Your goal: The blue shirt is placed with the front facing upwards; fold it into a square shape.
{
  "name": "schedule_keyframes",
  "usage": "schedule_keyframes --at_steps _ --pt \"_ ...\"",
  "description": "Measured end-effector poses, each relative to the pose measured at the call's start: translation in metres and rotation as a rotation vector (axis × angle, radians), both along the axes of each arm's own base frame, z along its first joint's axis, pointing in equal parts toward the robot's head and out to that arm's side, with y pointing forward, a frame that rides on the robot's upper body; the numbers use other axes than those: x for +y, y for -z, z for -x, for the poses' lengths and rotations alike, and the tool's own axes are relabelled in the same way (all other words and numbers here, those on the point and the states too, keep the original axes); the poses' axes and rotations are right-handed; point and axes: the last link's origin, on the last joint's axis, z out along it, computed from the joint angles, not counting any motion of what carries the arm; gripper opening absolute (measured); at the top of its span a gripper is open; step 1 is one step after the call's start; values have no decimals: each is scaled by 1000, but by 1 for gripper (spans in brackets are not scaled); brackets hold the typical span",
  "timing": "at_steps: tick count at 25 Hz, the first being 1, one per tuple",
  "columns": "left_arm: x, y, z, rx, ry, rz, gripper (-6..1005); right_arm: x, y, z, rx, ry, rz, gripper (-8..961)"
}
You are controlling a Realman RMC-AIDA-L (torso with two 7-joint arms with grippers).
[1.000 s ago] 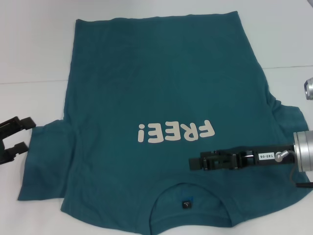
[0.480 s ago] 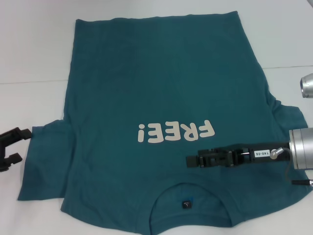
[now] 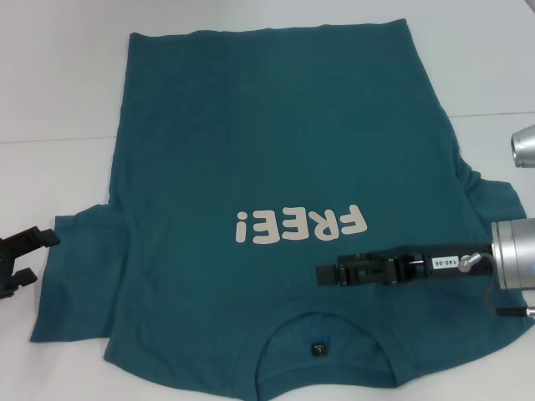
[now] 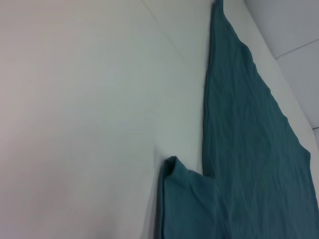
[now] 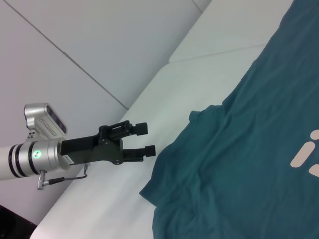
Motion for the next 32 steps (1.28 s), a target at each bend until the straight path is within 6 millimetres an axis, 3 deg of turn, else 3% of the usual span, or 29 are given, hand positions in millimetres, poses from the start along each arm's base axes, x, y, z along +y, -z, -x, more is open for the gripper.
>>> schedule_keyframes --at_steps 32 --pt "5 12 -2 33 7 40 884 -1 -3 -5 -3 9 -10 945"
